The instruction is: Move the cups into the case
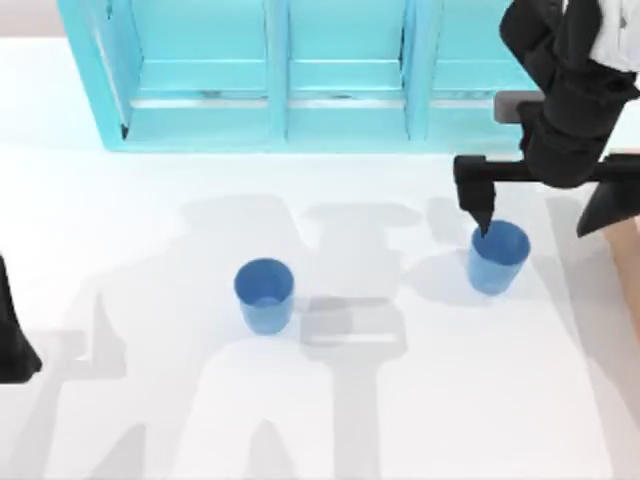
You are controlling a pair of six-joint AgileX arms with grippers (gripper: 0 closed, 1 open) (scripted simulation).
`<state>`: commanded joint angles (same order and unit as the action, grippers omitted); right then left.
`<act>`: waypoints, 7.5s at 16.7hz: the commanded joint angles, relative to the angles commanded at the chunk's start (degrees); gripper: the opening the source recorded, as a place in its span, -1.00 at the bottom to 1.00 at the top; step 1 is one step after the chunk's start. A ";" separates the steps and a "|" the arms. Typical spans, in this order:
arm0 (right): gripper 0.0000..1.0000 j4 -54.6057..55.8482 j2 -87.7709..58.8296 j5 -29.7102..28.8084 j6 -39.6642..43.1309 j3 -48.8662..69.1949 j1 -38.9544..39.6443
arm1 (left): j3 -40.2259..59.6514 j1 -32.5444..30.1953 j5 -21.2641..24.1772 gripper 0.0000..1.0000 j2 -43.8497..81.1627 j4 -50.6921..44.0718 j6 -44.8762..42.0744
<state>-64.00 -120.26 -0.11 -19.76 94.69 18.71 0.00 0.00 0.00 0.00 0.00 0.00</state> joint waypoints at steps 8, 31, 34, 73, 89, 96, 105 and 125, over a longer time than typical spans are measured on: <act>1.00 8.27 -1.85 -0.01 -0.16 -6.84 0.16 | 0.00 0.00 0.00 1.00 0.00 0.00 0.00; -1.00 8.19 -1.74 -0.03 -0.13 -6.75 0.07 | 0.00 0.00 0.00 1.00 0.00 0.00 0.00; -1.00 6.13 -0.35 0.05 0.95 -5.15 0.12 | 0.00 0.00 0.00 1.00 0.00 0.00 0.00; -1.00 -14.41 35.20 1.71 51.99 -21.26 -50.94 | 0.00 0.00 0.00 1.00 0.00 0.00 0.00; -0.40 -0.83 35.49 1.83 49.82 -35.08 -49.26 | 0.00 0.00 0.00 1.00 0.00 0.00 0.00; 0.66 -0.83 35.49 1.83 49.82 -35.08 -49.26 | 0.00 0.00 0.00 1.00 0.00 0.00 0.00; 1.00 -0.83 35.49 1.83 49.82 -35.08 -49.26 | 0.00 0.00 0.00 1.00 0.00 0.00 0.00; 1.00 -23.52 34.77 1.63 49.51 -11.80 -48.91 | 0.00 0.00 0.00 1.00 0.00 0.00 0.00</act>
<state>-87.52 -85.50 1.52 29.75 82.89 -30.19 0.00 0.00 0.00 0.00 0.00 0.00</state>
